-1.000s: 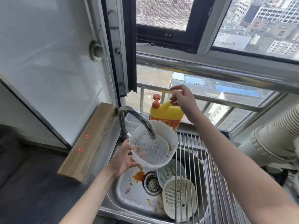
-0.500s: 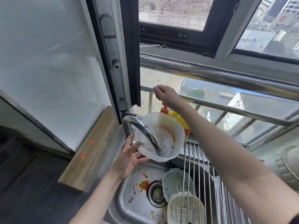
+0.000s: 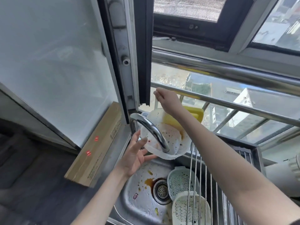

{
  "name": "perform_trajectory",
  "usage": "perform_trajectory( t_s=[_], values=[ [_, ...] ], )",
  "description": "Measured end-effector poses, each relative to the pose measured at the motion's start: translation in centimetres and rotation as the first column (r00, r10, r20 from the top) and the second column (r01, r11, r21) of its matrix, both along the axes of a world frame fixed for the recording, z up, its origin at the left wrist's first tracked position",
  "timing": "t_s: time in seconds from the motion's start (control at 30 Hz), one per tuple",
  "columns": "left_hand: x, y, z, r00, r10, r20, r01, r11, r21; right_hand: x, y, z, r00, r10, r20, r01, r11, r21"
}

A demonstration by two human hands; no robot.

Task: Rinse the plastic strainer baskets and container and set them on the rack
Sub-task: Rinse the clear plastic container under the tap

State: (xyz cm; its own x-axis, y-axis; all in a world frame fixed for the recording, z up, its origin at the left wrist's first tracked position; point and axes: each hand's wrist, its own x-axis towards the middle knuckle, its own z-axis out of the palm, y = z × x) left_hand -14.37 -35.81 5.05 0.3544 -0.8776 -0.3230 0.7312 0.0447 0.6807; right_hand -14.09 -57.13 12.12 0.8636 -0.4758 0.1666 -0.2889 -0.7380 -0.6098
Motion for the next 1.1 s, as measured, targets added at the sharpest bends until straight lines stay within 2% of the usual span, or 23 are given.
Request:
perform_trajectory(
  t_s=[0.1, 0.27, 0.47, 0.6, 0.7, 0.77, 0.83, 0.97, 1.03, 1.1],
  values=[
    [-0.2, 0.1, 0.3, 1.0, 0.0, -0.019, 0.0, 1.0, 0.008, -0.9, -1.0, 0.9, 0.999, -0.032, -0.027, 0.034, 0.998, 0.058],
    [-0.7, 0.2, 0.3, 0.999, 0.002, -0.044, -0.002, 1.0, 0.007, -2.1, -1.9, 2.9, 0.997, -0.059, 0.042, 0.052, 0.985, 0.166],
    [-1.0, 1.1, 0.3, 1.0, 0.001, 0.008, -0.001, 1.0, 0.02, -2.9, -1.3, 3.4, 0.997, -0.043, 0.062, 0.034, 0.99, 0.137],
    [-1.1, 2.5, 0.5, 0.998, 0.008, 0.06, -0.013, 0.997, 0.079, -4.2, -1.2, 4.6, 0.98, -0.093, 0.175, 0.058, 0.979, 0.195],
    [-1.3, 3.9, -0.1, 0.998, -0.034, 0.061, 0.027, 0.992, 0.124, -6.1, -0.1, 5.1, 0.947, -0.157, 0.279, 0.093, 0.969, 0.229],
    [-1.5, 5.1, -1.0, 0.996, -0.078, 0.053, 0.071, 0.989, 0.13, -7.9, 0.9, 4.7, 0.937, -0.189, 0.293, 0.111, 0.959, 0.261],
    [-1.9, 6.5, -1.8, 0.994, -0.103, 0.029, 0.097, 0.985, 0.143, -9.8, 2.1, 3.5, 0.944, -0.227, 0.241, 0.146, 0.939, 0.312],
    [-3.3, 9.4, -3.5, 0.995, -0.096, 0.002, 0.092, 0.959, 0.269, -12.6, 5.3, -0.8, 0.972, -0.236, -0.018, 0.222, 0.883, 0.413],
    [-4.1, 10.4, -4.3, 0.996, -0.087, 0.035, 0.068, 0.924, 0.375, -13.2, 6.8, -3.2, 0.969, -0.184, -0.166, 0.235, 0.891, 0.388],
    [-4.8, 11.2, -4.6, 0.987, -0.096, 0.133, 0.022, 0.883, 0.47, -12.9, 8.2, -5.4, 0.953, -0.121, -0.278, 0.217, 0.913, 0.345]
  ],
)
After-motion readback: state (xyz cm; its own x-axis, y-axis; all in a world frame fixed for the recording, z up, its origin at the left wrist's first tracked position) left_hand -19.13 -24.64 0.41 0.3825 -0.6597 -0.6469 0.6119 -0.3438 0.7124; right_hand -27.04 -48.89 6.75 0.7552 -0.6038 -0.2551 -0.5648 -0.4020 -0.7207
